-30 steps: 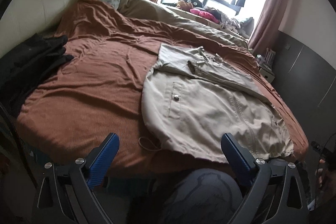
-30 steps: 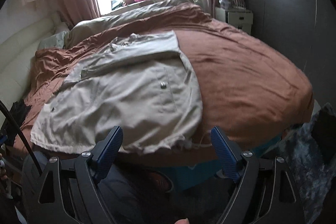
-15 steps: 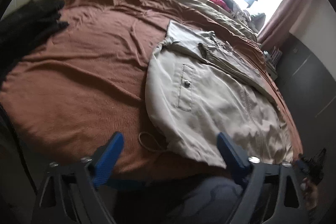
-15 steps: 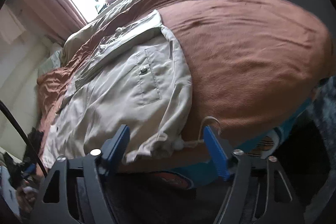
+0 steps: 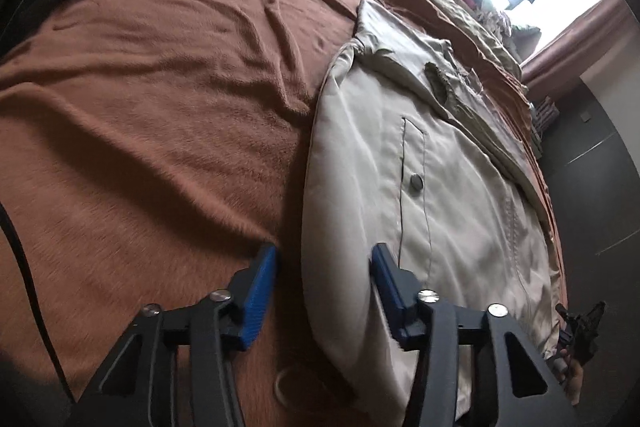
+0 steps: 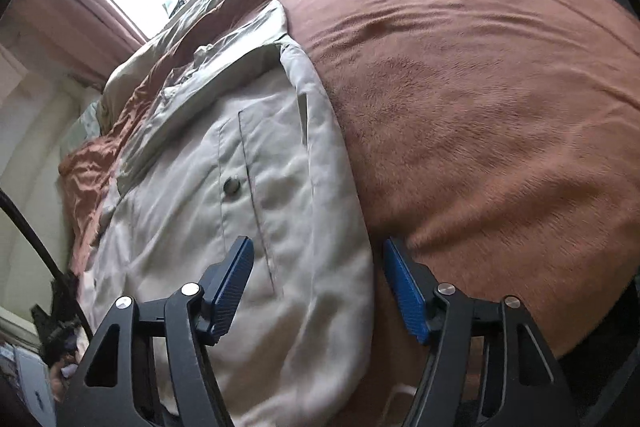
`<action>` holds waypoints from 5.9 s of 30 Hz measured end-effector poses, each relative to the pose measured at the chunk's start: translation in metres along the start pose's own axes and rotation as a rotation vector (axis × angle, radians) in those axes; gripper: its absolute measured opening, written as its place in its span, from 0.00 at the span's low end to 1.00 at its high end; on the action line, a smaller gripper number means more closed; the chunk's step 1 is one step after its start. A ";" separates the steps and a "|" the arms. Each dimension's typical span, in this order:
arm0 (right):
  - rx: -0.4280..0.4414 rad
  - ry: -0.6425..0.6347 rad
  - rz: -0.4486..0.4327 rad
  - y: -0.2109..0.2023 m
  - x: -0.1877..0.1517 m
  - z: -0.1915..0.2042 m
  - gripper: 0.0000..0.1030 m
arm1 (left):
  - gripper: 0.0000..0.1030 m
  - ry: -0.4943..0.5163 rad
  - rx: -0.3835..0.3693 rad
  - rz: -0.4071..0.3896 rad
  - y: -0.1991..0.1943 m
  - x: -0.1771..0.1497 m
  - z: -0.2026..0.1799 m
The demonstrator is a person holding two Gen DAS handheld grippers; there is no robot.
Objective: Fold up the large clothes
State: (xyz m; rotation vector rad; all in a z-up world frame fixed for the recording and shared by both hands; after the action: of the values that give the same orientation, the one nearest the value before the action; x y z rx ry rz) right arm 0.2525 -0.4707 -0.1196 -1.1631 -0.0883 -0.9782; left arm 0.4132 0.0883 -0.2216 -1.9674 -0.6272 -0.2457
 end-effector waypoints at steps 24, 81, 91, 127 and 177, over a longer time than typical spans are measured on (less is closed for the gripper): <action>0.370 0.294 0.107 0.011 -0.041 -0.075 0.11 | 0.20 -0.061 -0.246 0.094 0.018 -0.018 -0.010; 0.675 -0.145 -0.165 -0.183 -0.096 -0.051 0.02 | 0.02 -0.031 -0.459 -0.384 -0.305 -0.135 0.000; 0.616 -0.104 -0.145 -0.154 -0.061 -0.044 0.02 | 0.02 -0.008 -0.454 -0.369 -0.294 -0.110 -0.011; 0.328 0.014 -0.112 0.059 0.075 0.063 0.02 | 0.03 0.048 -0.211 -0.225 -0.052 0.167 -0.073; 0.016 -0.454 0.242 0.190 0.067 0.266 0.39 | 0.62 0.434 0.096 0.136 0.146 0.140 -0.153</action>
State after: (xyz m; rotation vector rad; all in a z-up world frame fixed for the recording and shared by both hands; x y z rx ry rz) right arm 0.5314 -0.2891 -0.1051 -1.3301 -0.3098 -0.4883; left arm 0.6237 -0.0527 -0.2030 -1.7781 -0.2188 -0.5300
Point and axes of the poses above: each gripper's, at about its wrist camera, not at the fingertips, and y roughly the way its jaws point, z to its left, x to its top, the point moved 1 cm from there along y, roughly the way its jaws point, and after that the axes turned 3 degrees about y, right-handed, at the moved point
